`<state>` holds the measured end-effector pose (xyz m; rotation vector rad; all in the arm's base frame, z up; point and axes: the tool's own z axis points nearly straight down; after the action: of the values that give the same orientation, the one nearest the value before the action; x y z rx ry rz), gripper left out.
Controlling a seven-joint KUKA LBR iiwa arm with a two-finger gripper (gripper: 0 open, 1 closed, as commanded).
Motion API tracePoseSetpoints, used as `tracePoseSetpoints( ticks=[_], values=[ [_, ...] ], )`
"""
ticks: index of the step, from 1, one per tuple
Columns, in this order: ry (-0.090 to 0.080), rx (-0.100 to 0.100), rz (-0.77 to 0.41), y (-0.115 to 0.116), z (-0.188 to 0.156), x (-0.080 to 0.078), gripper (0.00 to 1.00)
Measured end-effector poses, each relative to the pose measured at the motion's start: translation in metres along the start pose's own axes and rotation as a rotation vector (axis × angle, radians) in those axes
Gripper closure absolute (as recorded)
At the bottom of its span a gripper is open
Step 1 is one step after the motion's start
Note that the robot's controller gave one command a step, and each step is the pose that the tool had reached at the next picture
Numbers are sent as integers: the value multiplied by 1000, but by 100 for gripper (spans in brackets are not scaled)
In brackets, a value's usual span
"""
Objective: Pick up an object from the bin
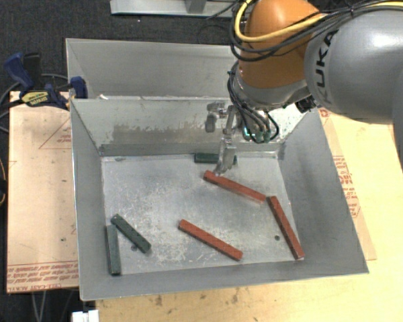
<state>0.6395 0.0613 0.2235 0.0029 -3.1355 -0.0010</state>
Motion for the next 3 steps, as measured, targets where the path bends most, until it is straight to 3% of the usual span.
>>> tracePoseSetpoints(
  ticks=[1,2,3],
  values=[
    [-15,1,-240,0,-75,25,0],
    [1,0,-402,-33,78,47,0],
    [-12,2,-384,-62,96,-4,0]
  ],
)
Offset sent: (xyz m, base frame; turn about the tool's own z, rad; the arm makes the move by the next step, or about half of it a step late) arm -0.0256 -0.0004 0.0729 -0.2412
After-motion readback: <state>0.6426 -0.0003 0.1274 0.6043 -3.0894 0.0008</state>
